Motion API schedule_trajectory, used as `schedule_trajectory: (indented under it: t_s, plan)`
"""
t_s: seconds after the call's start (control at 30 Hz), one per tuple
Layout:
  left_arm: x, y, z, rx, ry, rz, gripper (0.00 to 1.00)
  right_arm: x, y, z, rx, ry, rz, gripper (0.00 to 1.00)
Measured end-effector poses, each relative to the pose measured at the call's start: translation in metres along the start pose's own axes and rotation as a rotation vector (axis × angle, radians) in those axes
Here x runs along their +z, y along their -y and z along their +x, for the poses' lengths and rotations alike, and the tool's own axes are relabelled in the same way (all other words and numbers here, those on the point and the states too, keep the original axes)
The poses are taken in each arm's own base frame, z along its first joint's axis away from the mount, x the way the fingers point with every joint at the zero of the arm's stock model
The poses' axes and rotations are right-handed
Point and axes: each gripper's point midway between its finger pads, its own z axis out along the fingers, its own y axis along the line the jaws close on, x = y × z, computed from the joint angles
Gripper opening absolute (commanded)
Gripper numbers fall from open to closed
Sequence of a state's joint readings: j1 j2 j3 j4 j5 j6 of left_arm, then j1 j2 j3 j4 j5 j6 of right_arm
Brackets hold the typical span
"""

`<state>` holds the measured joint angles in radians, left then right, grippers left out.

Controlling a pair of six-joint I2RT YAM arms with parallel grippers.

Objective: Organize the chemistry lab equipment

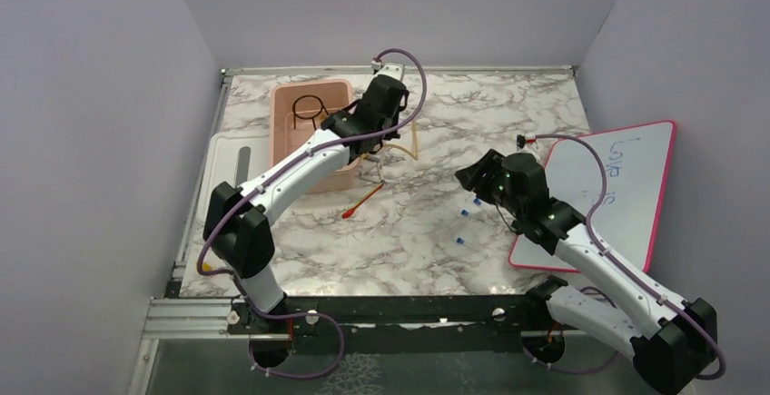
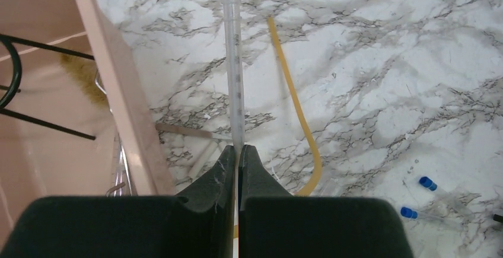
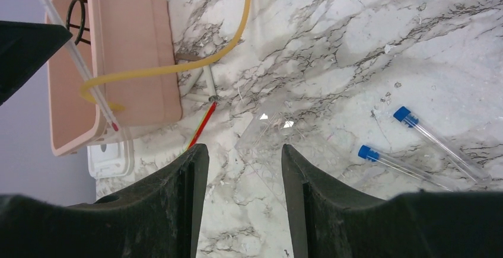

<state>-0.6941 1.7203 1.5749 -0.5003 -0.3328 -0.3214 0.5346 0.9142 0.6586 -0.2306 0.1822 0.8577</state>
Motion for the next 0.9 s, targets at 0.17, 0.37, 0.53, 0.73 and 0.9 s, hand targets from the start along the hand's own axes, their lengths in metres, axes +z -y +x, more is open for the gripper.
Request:
schedule_trajectory:
  t_s: [0.17,0.37,0.53,0.73,0.9]
  plan:
    - [-0.01,-0.02,-0.009,-0.044,0.048,-0.038,0.03,-0.002,-0.002,-0.002,0.008,0.007,-0.009,0.53]
    - [-0.034,-0.063,-0.03,-0.121,0.121,-0.101,0.02,-0.003,-0.003,-0.003,0.009,0.01,-0.012,0.53]
    - [-0.069,-0.097,-0.05,-0.211,0.227,-0.144,0.02,-0.003,-0.003,-0.003,0.009,0.01,-0.012,0.53]
    - [-0.082,-0.095,-0.047,-0.265,0.285,-0.087,0.03,-0.002,-0.006,0.001,0.006,-0.01,-0.029,0.53]
    - [-0.082,-0.075,-0.045,-0.269,0.267,0.021,0.03,0.0,-0.01,0.007,-0.006,-0.042,-0.053,0.52]
